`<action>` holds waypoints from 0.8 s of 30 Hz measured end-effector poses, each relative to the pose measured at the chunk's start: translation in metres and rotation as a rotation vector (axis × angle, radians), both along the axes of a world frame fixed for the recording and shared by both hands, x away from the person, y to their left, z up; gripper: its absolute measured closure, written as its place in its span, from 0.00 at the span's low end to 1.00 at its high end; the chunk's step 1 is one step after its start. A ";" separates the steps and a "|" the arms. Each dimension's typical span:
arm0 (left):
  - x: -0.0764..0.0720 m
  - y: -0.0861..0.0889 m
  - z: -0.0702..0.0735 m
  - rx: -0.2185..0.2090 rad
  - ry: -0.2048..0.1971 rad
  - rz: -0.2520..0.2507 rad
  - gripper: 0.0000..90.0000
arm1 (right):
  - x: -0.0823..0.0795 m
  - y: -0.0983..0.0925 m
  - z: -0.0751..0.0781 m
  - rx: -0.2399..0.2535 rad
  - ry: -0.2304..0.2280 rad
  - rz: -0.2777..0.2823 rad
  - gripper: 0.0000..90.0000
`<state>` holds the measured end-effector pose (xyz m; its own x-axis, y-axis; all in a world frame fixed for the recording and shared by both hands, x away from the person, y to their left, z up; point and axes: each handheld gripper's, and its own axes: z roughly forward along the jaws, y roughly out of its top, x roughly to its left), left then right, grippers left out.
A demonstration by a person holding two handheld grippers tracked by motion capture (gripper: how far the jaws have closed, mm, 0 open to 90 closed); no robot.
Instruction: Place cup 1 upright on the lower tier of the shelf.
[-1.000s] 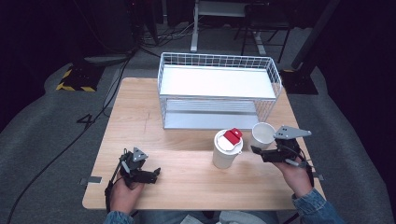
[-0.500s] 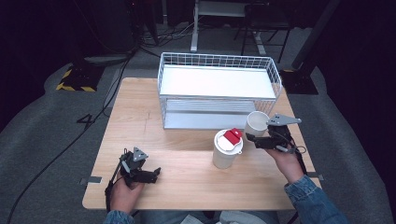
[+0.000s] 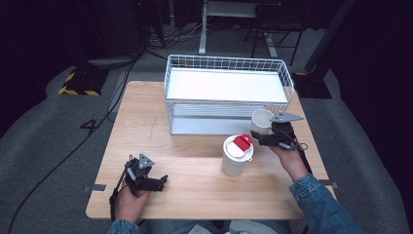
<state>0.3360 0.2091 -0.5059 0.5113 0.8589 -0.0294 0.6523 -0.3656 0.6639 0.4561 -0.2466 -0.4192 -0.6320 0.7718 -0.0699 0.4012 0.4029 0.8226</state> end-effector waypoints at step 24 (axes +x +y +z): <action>0.000 0.000 0.000 -0.003 0.001 0.003 0.00 | 0.038 0.017 -0.027 0.040 -0.022 -0.013 0.26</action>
<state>0.3358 0.2089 -0.5060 0.5090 0.8602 -0.0326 0.6540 -0.3618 0.6644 0.4939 -0.2291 -0.4467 -0.6204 0.7825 -0.0525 0.3879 0.3644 0.8466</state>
